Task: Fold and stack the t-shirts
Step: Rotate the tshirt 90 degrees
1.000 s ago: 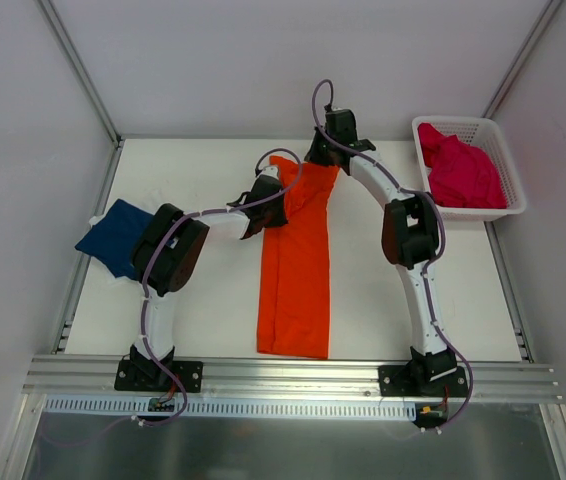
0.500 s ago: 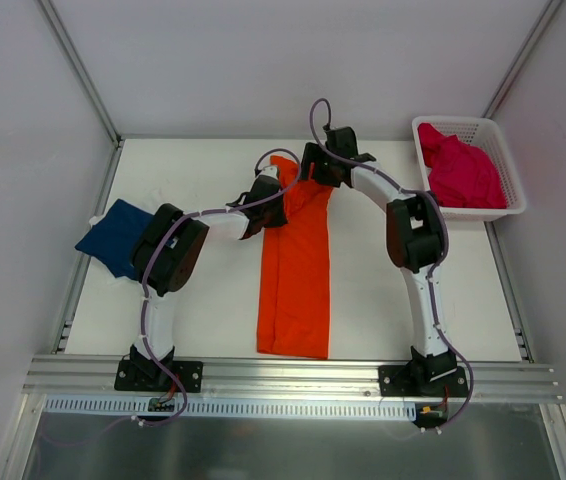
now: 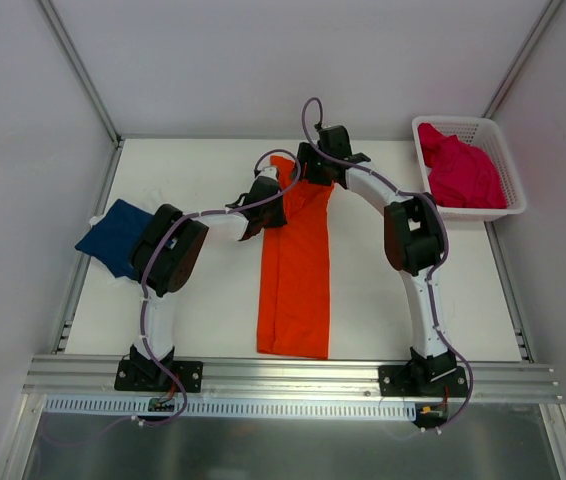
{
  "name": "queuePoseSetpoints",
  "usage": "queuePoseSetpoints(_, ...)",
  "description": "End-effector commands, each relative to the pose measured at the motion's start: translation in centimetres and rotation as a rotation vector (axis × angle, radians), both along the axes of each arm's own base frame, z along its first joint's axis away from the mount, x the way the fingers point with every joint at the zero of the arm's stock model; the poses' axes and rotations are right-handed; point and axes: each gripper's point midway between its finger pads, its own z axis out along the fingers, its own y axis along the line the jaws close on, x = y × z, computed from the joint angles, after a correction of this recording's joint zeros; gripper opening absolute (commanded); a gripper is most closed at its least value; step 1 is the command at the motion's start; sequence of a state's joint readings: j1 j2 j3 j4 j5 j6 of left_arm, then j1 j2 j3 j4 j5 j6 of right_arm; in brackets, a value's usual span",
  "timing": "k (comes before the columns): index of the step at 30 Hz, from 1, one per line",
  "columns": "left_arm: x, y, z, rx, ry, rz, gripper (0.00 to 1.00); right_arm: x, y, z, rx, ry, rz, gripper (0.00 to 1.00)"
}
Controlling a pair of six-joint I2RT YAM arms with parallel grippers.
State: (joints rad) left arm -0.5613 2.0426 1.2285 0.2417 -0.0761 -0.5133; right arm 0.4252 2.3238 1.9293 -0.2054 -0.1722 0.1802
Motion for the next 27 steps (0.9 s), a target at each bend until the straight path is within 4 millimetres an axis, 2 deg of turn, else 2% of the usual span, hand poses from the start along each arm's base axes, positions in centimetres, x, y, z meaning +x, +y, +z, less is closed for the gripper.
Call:
queuePoseSetpoints(1, -0.8, 0.7, 0.2, 0.007, 0.025, -0.007, 0.00, 0.8, 0.6, 4.2, 0.046, -0.080, 0.008, 0.64)
queuePoseSetpoints(3, -0.9, 0.7, 0.1, 0.009, 0.027, -0.008, 0.00, 0.9, 0.7, 4.0, 0.050, -0.079, 0.005, 0.53)
queuePoseSetpoints(8, -1.0, 0.8, -0.1, 0.013, 0.030, -0.007, 0.00, 1.4, 1.0, 3.9, 0.057, -0.081, 0.002, 0.37)
queuePoseSetpoints(13, -1.0, 0.9, -0.4, 0.012, 0.034, -0.006, 0.00, 1.5, 1.1, 3.5, 0.057, -0.073, -0.001, 0.29)
queuePoseSetpoints(14, -1.0, 0.9, -0.4, 0.012, 0.034, -0.006, 0.00, 1.6, 0.9, 3.3, 0.053, -0.073, -0.009, 0.19)
queuePoseSetpoints(17, -1.0, 0.9, -0.3, 0.011, 0.033, -0.006, 0.00, 1.7, 1.0, 3.0, 0.050, -0.071, -0.010, 0.01)
queuePoseSetpoints(23, -1.2, 1.1, -0.6, 0.016, 0.036, -0.004, 0.00, 2.0, 1.3, 1.6, 0.053, -0.047, -0.013, 0.00)
queuePoseSetpoints(27, -1.2, 1.3, -0.6, 0.018, 0.035, -0.001, 0.00, 2.5, 0.3, 0.9, 0.009, -0.060, -0.068, 0.01)
